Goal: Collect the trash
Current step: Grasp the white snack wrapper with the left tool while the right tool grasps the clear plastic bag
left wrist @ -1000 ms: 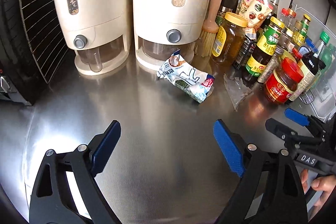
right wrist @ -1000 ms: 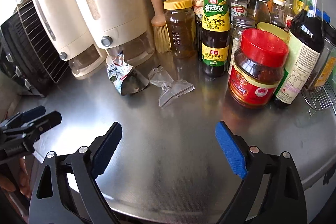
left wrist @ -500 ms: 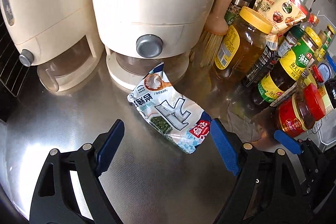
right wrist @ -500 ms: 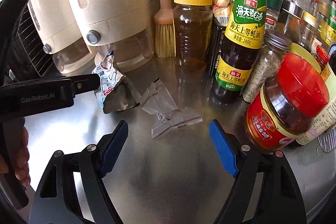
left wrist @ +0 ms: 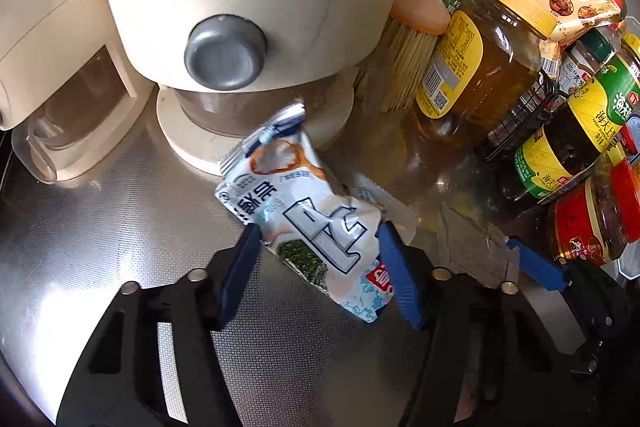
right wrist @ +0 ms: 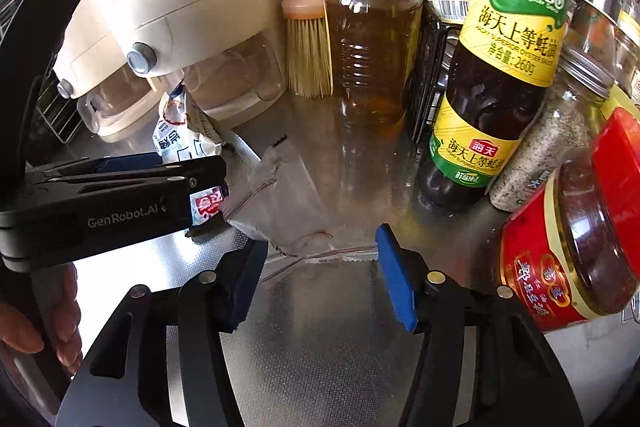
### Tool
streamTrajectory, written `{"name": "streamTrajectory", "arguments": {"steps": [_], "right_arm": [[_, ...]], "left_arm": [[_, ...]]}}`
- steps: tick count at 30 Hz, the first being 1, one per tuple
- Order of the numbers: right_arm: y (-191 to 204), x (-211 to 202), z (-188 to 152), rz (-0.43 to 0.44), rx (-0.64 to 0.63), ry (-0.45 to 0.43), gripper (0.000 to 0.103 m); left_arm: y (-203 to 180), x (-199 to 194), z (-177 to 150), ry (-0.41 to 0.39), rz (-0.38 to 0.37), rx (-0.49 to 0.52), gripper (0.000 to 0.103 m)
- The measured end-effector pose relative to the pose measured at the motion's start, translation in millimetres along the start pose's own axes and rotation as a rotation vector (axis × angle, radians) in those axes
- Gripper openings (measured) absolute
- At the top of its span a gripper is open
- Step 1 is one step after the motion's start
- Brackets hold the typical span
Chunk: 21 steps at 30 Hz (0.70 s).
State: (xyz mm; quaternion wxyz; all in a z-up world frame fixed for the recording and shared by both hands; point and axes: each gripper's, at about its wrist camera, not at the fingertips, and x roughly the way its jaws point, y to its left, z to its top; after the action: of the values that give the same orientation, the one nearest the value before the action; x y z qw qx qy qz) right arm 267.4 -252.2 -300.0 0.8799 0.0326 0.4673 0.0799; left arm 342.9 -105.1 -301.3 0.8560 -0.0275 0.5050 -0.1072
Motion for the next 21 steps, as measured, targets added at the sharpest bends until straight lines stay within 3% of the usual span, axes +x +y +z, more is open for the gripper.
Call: {"name": "streamTrajectory", "arguments": {"steps": [1, 5, 12, 13, 14, 21], "right_arm": [[0.5, 1.7, 0.9, -0.003, -0.004, 0.000, 0.055], [2.6, 7.0, 2.9, -0.006, -0.015, 0.005, 0.050], [9.6, 14.0, 5.9, -0.019, -0.034, 0.007, 0.043], [10.3, 15.7, 7.1, -0.010, -0.031, 0.009, 0.022], [9.3, 16.6, 6.9, 0.002, -0.025, 0.016, 0.011], [3.5, 6.7, -2.5, 0.007, -0.031, 0.006, 0.007]], "left_arm": [[0.1, 2.4, 0.4, 0.003, 0.001, 0.005, 0.026], [4.7, 8.6, 3.8, 0.006, -0.007, 0.005, 0.025], [2.1, 12.7, 6.0, -0.013, 0.013, 0.039, 0.011], [10.3, 9.8, 5.9, -0.014, 0.007, 0.035, 0.005], [12.4, 10.1, 7.1, -0.016, 0.003, 0.032, 0.005], [9.2, 5.4, 2.8, -0.042, 0.019, 0.054, 0.000]]}}
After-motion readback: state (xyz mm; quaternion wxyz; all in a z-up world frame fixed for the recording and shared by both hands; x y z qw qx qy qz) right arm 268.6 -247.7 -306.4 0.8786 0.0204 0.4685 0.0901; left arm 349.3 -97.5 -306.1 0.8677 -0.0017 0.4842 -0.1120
